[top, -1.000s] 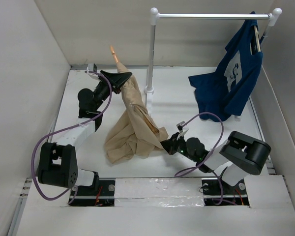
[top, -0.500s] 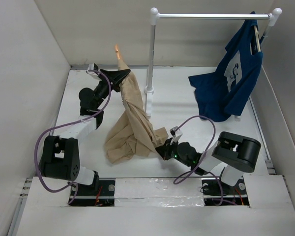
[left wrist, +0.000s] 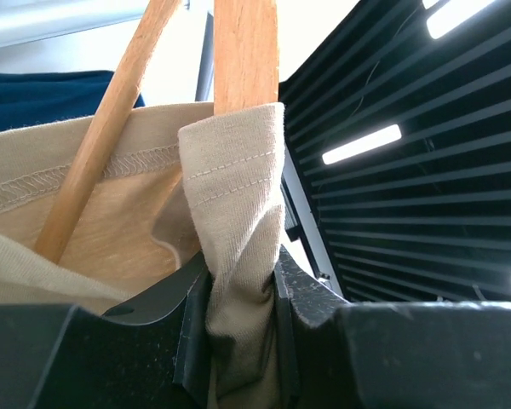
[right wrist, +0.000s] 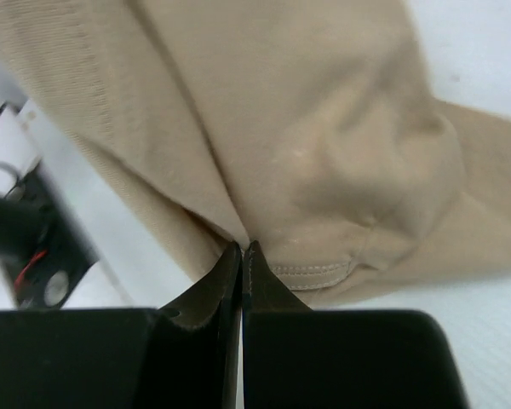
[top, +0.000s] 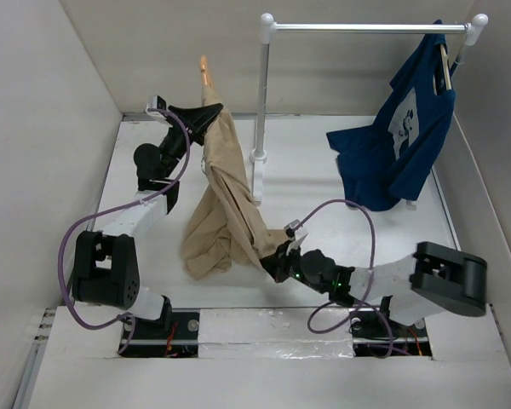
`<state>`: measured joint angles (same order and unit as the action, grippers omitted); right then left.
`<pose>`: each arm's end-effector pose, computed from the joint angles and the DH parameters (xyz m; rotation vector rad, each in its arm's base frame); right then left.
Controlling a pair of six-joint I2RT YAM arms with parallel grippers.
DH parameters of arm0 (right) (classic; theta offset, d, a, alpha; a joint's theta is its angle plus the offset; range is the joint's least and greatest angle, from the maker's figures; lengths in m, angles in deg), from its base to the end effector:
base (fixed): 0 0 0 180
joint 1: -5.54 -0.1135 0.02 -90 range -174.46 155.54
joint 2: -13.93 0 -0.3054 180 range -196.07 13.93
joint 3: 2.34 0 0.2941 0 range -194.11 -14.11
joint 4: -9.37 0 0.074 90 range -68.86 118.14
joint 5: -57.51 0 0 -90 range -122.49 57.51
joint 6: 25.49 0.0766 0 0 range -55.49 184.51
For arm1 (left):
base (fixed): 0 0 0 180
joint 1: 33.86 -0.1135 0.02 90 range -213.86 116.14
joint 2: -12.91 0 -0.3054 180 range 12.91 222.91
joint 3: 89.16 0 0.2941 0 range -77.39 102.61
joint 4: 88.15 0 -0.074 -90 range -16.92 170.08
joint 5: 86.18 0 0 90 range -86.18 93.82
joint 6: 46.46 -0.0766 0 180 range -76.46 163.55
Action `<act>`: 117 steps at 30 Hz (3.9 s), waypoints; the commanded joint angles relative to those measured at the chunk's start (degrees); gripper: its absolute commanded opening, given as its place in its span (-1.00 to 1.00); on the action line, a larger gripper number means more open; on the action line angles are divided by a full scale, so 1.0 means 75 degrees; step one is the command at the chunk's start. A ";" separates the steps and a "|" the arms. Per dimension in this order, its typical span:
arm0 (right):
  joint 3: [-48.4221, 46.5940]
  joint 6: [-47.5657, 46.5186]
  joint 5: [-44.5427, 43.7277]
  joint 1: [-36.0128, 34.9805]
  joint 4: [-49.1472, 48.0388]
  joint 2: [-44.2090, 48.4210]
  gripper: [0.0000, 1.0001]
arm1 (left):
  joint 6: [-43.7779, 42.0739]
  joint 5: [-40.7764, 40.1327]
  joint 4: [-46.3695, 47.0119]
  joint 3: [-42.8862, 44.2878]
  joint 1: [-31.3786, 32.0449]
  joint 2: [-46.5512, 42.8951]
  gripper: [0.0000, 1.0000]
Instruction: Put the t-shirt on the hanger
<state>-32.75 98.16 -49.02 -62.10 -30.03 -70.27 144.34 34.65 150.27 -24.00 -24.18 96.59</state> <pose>0.1364 0.2744 0.1434 -0.3532 1.8934 0.9719 0.3606 -0.1013 0.4133 -0.3099 1.1550 -1.9724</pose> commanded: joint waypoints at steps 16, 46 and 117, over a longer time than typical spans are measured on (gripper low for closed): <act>-0.1558 -0.0433 0.0165 -0.0672 0.4610 0.2440 -1.00 | -0.0783 -0.0044 0.2394 -0.3003 0.0609 0.0114 -1.00; -0.4616 -0.0596 -0.2470 -0.1048 0.5863 0.0061 -0.70 | -0.0841 -0.0267 0.4211 -0.4012 0.0761 0.1054 -1.00; -0.5098 -0.0080 -0.4721 -0.1048 0.6906 -0.1301 -0.97 | -0.1041 -0.0326 0.3578 -0.4118 0.0902 0.0714 -1.00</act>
<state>-69.79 96.06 -80.25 -71.41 21.15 -80.22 138.55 28.44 150.97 -54.45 -18.17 104.44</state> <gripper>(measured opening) 0.306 0.221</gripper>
